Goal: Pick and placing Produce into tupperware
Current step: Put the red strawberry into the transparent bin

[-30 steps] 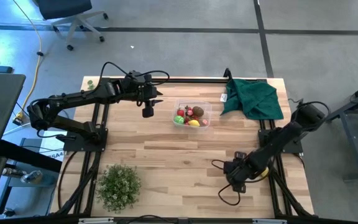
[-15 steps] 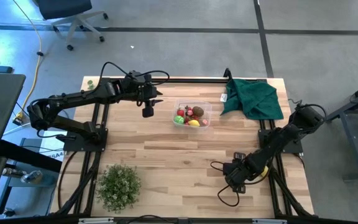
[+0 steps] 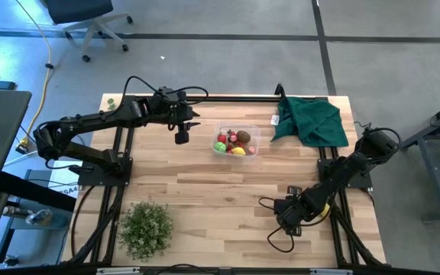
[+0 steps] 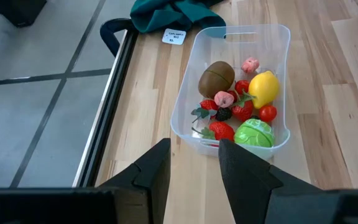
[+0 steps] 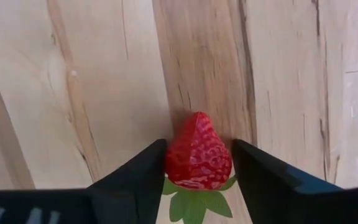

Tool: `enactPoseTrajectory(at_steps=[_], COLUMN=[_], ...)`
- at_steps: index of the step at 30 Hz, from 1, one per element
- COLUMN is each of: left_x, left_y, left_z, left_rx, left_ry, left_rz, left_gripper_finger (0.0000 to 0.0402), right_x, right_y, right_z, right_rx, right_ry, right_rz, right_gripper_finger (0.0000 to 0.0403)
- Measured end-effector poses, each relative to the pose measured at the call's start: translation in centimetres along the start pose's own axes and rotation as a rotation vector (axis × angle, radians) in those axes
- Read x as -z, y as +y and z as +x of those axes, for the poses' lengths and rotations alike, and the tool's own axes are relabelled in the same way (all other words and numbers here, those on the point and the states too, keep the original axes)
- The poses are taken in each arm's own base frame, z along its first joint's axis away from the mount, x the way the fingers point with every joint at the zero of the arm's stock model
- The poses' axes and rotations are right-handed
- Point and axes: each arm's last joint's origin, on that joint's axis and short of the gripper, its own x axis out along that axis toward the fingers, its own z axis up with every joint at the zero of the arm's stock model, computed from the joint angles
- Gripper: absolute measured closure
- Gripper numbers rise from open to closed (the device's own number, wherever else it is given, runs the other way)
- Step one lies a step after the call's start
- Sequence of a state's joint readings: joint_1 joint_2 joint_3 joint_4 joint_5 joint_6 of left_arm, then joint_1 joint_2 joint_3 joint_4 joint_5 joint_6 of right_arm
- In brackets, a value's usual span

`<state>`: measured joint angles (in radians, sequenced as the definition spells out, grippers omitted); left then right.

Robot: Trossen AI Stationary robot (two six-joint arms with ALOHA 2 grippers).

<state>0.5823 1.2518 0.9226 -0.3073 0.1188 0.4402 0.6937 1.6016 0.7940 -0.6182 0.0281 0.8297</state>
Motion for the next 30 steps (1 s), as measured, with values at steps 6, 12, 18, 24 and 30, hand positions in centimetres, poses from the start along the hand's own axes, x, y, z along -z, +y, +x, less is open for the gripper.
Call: enactPoseTrajectory(at_steps=[6, 12, 18, 24, 30], left_x=[0.0, 0.0, 0.0, 0.0, 0.0], left_y=[0.0, 0.0, 0.0, 0.0, 0.0], left_z=[0.0, 0.0, 0.0, 0.0, 0.0], left_rx=[0.000, 0.000, 0.000, 0.000, 0.000], left_ry=[0.000, 0.000, 0.000, 0.000, -0.001], left_rz=[0.000, 0.000, 0.000, 0.000, 0.001], left_gripper_finger=[0.0277, 0.0277, 0.0277, 0.0277, 0.0277], right_x=[0.0, 0.0, 0.0, -1.1, -3.0], right_y=[0.0, 0.0, 0.0, 0.3, -0.2], right_z=[0.0, 0.0, 0.0, -1.4, -4.2], right_rx=[0.005, 0.010, 0.016, 0.065, 0.133], right_ry=[-0.003, -0.009, -0.018, -0.178, -0.362], right_rz=[0.000, -0.001, -0.001, -0.005, -0.007], right_gripper_finger=[0.0251, 0.0262, 0.0262, 0.0263, 0.0263])
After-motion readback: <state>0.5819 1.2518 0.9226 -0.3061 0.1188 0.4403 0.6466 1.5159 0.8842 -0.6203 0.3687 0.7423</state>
